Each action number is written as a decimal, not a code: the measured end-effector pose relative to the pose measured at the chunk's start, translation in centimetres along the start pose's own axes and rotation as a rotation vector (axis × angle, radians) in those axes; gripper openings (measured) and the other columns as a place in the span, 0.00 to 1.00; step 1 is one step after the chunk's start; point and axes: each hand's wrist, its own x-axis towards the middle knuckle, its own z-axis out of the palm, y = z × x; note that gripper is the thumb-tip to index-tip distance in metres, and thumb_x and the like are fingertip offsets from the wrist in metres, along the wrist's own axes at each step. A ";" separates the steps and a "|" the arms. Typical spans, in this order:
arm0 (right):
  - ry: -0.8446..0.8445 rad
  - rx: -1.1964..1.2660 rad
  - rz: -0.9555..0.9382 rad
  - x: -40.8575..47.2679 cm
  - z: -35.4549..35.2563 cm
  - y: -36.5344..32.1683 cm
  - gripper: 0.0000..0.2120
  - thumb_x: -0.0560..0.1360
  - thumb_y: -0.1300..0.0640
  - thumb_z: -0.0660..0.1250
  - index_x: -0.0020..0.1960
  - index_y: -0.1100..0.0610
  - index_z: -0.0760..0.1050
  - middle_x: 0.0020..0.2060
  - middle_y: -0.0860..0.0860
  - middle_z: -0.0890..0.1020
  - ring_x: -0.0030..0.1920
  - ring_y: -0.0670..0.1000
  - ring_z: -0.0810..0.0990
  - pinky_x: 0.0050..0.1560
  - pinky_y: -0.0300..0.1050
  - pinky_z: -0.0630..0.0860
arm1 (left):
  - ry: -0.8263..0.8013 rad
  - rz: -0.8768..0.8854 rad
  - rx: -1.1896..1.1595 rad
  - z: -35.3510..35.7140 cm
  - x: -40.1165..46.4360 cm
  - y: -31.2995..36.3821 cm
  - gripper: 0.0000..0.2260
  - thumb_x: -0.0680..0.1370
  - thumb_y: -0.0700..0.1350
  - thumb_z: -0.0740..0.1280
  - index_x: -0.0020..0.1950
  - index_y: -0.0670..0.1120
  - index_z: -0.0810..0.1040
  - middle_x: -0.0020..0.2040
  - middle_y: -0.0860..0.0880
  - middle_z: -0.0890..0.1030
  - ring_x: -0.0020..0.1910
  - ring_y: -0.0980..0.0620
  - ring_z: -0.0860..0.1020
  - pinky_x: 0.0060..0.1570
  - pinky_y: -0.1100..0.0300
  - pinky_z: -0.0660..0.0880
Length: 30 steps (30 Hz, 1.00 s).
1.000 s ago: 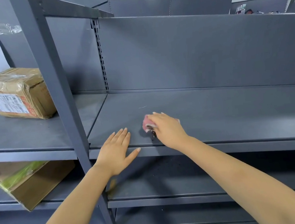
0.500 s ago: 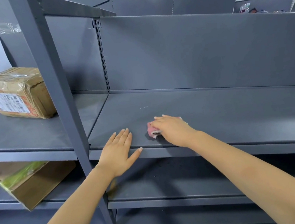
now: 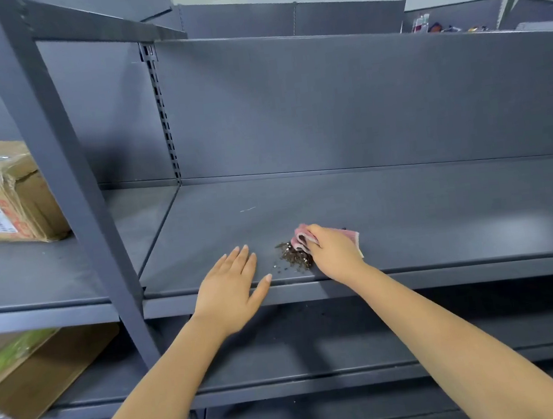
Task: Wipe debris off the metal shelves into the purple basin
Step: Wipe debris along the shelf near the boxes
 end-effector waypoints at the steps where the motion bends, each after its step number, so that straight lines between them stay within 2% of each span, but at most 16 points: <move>1: -0.016 0.035 0.021 0.1 0.2 -0.3 0.16 0.81 0.62 0.53 0.66 0.61 0.69 0.54 0.57 0.80 0.53 0.56 0.78 0.43 0.43 0.68 | -0.008 -0.003 0.005 0.0 -0.1 0.0 0.60 0.57 0.67 0.12 0.78 0.45 0.53 0.79 0.48 0.52 0.78 0.52 0.48 0.72 0.62 0.39; 4: -0.046 0.138 0.060 0.2 0.5 -1.0 0.15 0.82 0.59 0.52 0.65 0.55 0.70 0.52 0.54 0.80 0.51 0.55 0.78 0.45 0.41 0.68 | -0.020 -0.001 0.008 -0.1 -0.1 0.1 0.53 0.62 0.67 0.18 0.78 0.45 0.53 0.79 0.48 0.51 0.78 0.52 0.48 0.73 0.61 0.40; 6: 0.011 0.209 0.067 -0.5 -0.1 -1.2 0.14 0.82 0.59 0.52 0.63 0.55 0.72 0.53 0.52 0.80 0.53 0.53 0.77 0.44 0.28 0.64 | -0.030 0.006 0.005 -0.4 -0.2 0.1 0.50 0.64 0.64 0.23 0.78 0.44 0.53 0.79 0.48 0.51 0.78 0.52 0.48 0.73 0.61 0.40; 7: 0.045 0.214 0.072 -0.9 -0.6 -1.1 0.14 0.82 0.60 0.52 0.61 0.55 0.73 0.53 0.51 0.80 0.52 0.53 0.77 0.43 0.27 0.61 | -0.035 0.009 0.007 -0.5 -0.3 0.2 0.49 0.64 0.63 0.24 0.78 0.44 0.53 0.79 0.48 0.51 0.78 0.52 0.48 0.73 0.60 0.40; 10: 0.117 0.130 0.091 -2.3 -2.2 -0.4 0.14 0.79 0.67 0.50 0.54 0.57 0.72 0.46 0.52 0.78 0.45 0.57 0.74 0.44 0.45 0.62 | -0.042 0.016 0.015 -0.8 -0.4 0.2 0.49 0.64 0.62 0.24 0.78 0.43 0.53 0.79 0.47 0.52 0.78 0.52 0.48 0.73 0.60 0.40; 12: 0.162 0.140 0.101 -3.5 -3.3 0.5 0.14 0.77 0.68 0.49 0.51 0.57 0.71 0.42 0.51 0.77 0.41 0.57 0.72 0.45 0.53 0.68 | -0.018 0.020 0.032 -1.0 -0.4 0.4 0.49 0.64 0.62 0.24 0.78 0.43 0.54 0.79 0.46 0.53 0.78 0.52 0.49 0.73 0.60 0.40; 13: 0.186 0.158 0.101 -4.2 -3.8 1.0 0.14 0.76 0.69 0.50 0.51 0.58 0.71 0.44 0.54 0.78 0.40 0.57 0.70 0.43 0.54 0.69 | -0.010 0.024 0.043 -1.1 -0.3 0.7 0.48 0.64 0.61 0.24 0.78 0.42 0.54 0.79 0.46 0.53 0.78 0.51 0.49 0.73 0.60 0.40; 15: 0.241 0.195 0.138 -5.5 -5.0 2.3 0.14 0.77 0.67 0.50 0.52 0.58 0.72 0.48 0.57 0.78 0.38 0.54 0.68 0.39 0.49 0.67 | -0.001 0.042 0.044 -1.3 -0.1 1.7 0.46 0.67 0.62 0.25 0.78 0.42 0.54 0.79 0.46 0.53 0.78 0.51 0.49 0.73 0.59 0.40; 17: 0.285 0.200 0.210 -6.4 -6.2 4.0 0.14 0.80 0.64 0.50 0.56 0.56 0.72 0.48 0.56 0.78 0.40 0.53 0.71 0.41 0.50 0.71 | 0.008 0.062 0.054 -1.2 0.1 2.7 0.42 0.71 0.63 0.28 0.78 0.42 0.53 0.79 0.46 0.52 0.78 0.51 0.48 0.73 0.59 0.40; 19: 0.291 0.187 0.264 -7.1 -6.8 5.8 0.14 0.81 0.62 0.50 0.59 0.56 0.71 0.49 0.56 0.78 0.42 0.54 0.73 0.44 0.50 0.72 | -0.004 0.072 0.056 -1.2 0.1 3.6 0.43 0.71 0.62 0.27 0.78 0.42 0.53 0.79 0.46 0.52 0.78 0.51 0.49 0.73 0.59 0.40; 21: 0.287 0.185 0.283 -7.3 -6.8 7.0 0.13 0.81 0.60 0.49 0.58 0.56 0.71 0.49 0.55 0.79 0.42 0.54 0.73 0.45 0.50 0.71 | -0.025 0.059 0.059 -0.8 -0.1 4.0 0.33 0.79 0.60 0.35 0.78 0.42 0.52 0.79 0.46 0.52 0.78 0.51 0.48 0.73 0.59 0.40; 23: 0.283 0.170 0.298 -6.9 -6.4 7.6 0.13 0.81 0.59 0.49 0.56 0.55 0.72 0.47 0.54 0.79 0.42 0.54 0.73 0.50 0.54 0.72 | -0.034 0.057 0.050 -0.5 -0.2 4.2 0.28 0.83 0.56 0.41 0.78 0.41 0.51 0.79 0.45 0.51 0.78 0.51 0.47 0.73 0.59 0.40; 25: 0.258 0.127 0.299 -5.9 -5.9 7.6 0.14 0.80 0.60 0.48 0.57 0.54 0.72 0.44 0.52 0.78 0.40 0.52 0.73 0.53 0.56 0.72 | -0.010 0.058 0.063 -0.2 0.0 4.1 0.31 0.81 0.59 0.37 0.78 0.42 0.50 0.79 0.46 0.50 0.78 0.52 0.47 0.73 0.59 0.39; 27: 0.239 0.115 0.292 -4.3 -5.5 7.6 0.15 0.80 0.61 0.47 0.56 0.54 0.72 0.40 0.50 0.75 0.38 0.50 0.72 0.51 0.53 0.72 | 0.019 0.040 0.033 0.1 0.4 4.0 0.42 0.71 0.62 0.27 0.78 0.42 0.49 0.79 0.46 0.50 0.78 0.52 0.47 0.73 0.60 0.39; 28: 0.232 0.123 0.290 -3.5 -5.3 7.7 0.15 0.80 0.61 0.47 0.55 0.54 0.72 0.40 0.50 0.75 0.39 0.51 0.73 0.50 0.52 0.71 | 0.027 0.030 0.017 0.3 0.5 4.0 0.46 0.67 0.62 0.24 0.78 0.42 0.50 0.79 0.46 0.50 0.78 0.52 0.47 0.73 0.60 0.39; 30: 0.212 0.123 0.293 -1.8 -5.1 8.0 0.13 0.81 0.60 0.48 0.54 0.53 0.72 0.44 0.53 0.78 0.45 0.54 0.76 0.50 0.51 0.68 | 0.053 0.010 -0.030 0.7 0.7 3.9 0.51 0.66 0.66 0.21 0.78 0.41 0.54 0.78 0.46 0.54 0.77 0.51 0.51 0.73 0.60 0.41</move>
